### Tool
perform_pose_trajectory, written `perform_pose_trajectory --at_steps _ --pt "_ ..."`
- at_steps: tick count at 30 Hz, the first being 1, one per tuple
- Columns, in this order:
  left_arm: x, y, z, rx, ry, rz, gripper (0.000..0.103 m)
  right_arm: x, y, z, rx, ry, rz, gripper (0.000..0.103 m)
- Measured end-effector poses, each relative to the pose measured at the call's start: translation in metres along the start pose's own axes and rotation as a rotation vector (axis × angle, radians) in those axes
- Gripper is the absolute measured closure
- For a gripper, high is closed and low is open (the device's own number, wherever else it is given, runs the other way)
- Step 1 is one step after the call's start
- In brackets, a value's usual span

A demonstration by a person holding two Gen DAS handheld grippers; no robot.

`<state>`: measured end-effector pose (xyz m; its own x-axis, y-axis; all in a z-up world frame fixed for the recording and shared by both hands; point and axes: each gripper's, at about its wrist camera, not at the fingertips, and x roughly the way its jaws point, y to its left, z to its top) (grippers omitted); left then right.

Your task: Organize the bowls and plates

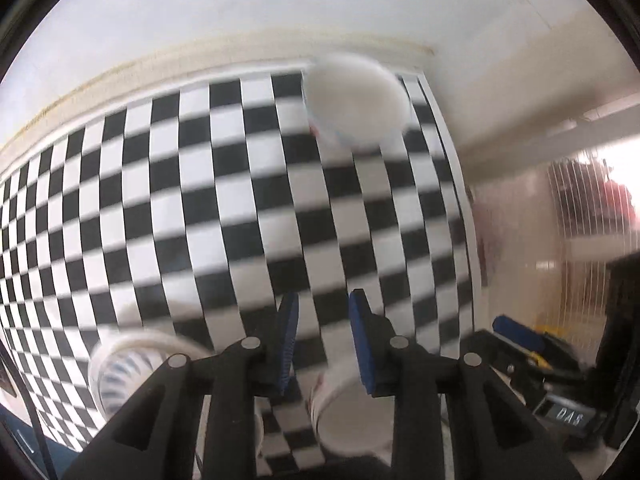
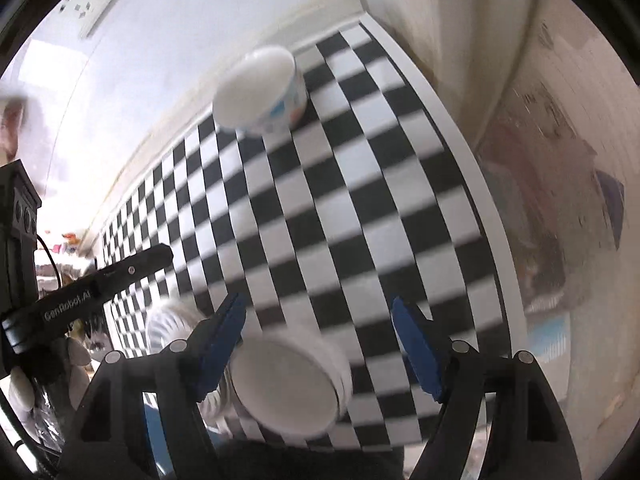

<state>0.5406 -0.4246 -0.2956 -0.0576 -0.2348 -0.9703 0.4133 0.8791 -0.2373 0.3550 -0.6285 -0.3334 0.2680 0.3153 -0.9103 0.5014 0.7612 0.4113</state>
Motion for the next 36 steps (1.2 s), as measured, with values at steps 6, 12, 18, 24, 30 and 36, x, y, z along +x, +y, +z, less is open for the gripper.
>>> perform_pose_trajectory --at_steps 6,12,18,24,30,36 --pt "0.017 0.004 0.07 -0.028 -0.008 -0.004 0.079 0.011 0.004 0.083 0.038 -0.056 0.035 0.025" --pt "0.06 0.007 0.124 -0.041 0.044 -0.013 0.079 0.046 0.009 0.16 0.066 -0.037 0.044 0.026" --pt "0.101 0.01 0.149 -0.035 0.098 -0.014 0.079 0.09 0.012 0.2 0.073 0.032 0.024 0.041" --pt "0.118 0.016 0.156 -0.045 0.106 -0.049 0.08 0.122 0.011 0.212 0.114 0.091 0.068 0.082" --pt "0.115 0.017 0.151 -0.046 0.093 -0.072 0.084 0.121 0.006 0.21 0.107 0.062 0.045 0.089" --pt "0.09 0.007 0.137 -0.017 0.059 -0.061 0.084 0.112 0.011 0.194 0.102 0.05 0.047 0.09"
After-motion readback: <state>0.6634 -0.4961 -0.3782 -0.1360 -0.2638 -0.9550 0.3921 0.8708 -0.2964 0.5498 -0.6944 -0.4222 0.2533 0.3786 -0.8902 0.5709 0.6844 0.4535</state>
